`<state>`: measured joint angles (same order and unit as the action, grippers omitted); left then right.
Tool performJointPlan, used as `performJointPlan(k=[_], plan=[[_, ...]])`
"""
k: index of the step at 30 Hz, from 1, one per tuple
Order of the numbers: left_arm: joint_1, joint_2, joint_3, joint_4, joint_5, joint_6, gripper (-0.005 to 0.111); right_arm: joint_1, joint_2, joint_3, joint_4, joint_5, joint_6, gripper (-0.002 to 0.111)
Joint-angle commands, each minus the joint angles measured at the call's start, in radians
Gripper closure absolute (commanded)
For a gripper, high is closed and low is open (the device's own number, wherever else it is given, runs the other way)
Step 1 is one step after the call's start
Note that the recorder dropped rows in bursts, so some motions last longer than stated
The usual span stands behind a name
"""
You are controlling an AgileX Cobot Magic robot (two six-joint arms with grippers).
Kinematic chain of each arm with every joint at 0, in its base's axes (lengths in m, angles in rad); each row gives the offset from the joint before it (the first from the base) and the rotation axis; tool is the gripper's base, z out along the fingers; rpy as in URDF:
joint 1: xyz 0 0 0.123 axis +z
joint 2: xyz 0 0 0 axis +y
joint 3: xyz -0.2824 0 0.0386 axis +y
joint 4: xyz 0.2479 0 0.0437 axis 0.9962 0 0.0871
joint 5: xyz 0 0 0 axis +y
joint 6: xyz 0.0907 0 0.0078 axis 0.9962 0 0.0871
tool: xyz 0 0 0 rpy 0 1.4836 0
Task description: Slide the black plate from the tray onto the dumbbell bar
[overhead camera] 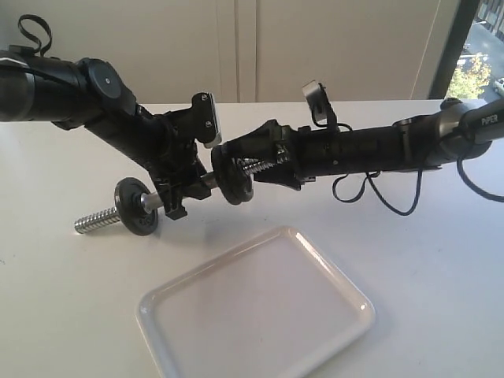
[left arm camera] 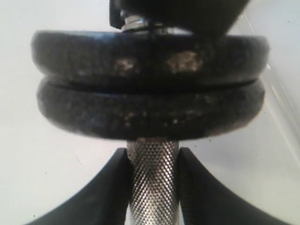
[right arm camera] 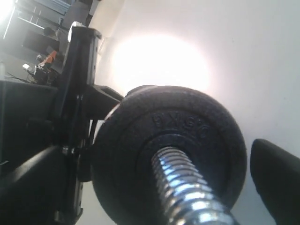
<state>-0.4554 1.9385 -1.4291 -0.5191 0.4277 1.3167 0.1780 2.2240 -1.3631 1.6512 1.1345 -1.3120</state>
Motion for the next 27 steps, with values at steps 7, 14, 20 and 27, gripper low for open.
performJointPlan(k=[7,14,20,27], plan=[[-0.006,-0.044,-0.027,-0.092,-0.066,-0.001,0.107,-0.062,-0.019,-0.011,0.011,0.045,0.0,0.003],[-0.006,-0.024,-0.027,-0.089,-0.093,-0.001,0.107,-0.125,-0.019,-0.011,0.003,0.036,0.0,0.003],[-0.006,-0.005,-0.027,-0.089,-0.102,0.007,0.107,-0.204,-0.019,-0.011,0.003,0.046,0.0,0.003],[-0.006,0.036,-0.027,-0.082,-0.111,0.019,0.107,-0.248,-0.019,-0.011,0.003,0.087,0.0,0.003]])
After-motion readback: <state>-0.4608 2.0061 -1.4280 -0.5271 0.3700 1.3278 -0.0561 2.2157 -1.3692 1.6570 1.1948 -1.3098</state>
